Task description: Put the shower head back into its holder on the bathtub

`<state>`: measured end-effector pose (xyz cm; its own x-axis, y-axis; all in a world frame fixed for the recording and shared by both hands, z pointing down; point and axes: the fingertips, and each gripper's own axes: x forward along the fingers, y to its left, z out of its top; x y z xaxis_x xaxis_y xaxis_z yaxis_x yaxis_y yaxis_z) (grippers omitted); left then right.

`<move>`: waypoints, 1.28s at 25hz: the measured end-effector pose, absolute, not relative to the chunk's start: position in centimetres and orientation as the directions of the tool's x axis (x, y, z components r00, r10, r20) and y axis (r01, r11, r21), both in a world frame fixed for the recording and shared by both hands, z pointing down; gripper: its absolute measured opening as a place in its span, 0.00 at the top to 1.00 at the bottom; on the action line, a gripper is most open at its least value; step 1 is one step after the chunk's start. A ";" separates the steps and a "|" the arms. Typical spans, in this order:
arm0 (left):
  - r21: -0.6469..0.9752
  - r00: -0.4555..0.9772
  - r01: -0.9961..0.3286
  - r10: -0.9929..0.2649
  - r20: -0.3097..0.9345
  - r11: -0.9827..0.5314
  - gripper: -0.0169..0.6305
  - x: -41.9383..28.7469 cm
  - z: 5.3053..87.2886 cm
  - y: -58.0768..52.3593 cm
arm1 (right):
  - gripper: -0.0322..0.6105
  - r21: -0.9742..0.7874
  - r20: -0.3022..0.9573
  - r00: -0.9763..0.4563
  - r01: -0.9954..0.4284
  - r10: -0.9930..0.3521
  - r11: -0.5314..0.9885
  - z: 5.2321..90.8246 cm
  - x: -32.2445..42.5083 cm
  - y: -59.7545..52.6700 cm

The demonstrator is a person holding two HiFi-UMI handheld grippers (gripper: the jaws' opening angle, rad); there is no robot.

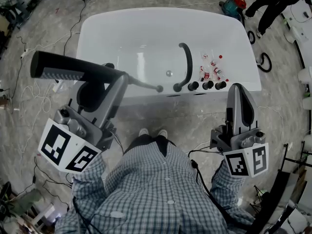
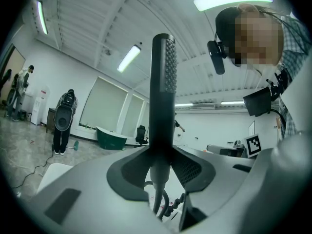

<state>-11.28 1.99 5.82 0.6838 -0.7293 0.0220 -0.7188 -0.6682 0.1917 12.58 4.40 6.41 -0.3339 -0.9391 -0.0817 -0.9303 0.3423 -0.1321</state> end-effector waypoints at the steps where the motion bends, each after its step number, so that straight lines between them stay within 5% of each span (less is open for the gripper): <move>1: 0.188 0.683 -0.720 -0.730 0.024 -0.668 0.77 -11.3 6.0 1.9 | 0.93 -0.131 -0.080 -0.332 -0.931 -0.940 0.340 6.5 12.6 4.3; 32: 0.173 0.711 -0.703 -0.689 0.142 -0.690 0.77 -8.6 14.4 -0.7 | 0.93 -0.196 0.049 -0.348 -0.923 -0.936 0.332 12.2 12.2 2.3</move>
<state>-8.58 -0.75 14.43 0.7111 -0.6886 0.1421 -0.7028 -0.6900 0.1733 12.17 2.29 12.22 -0.3477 -0.9363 0.0491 -0.9226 0.3323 -0.1962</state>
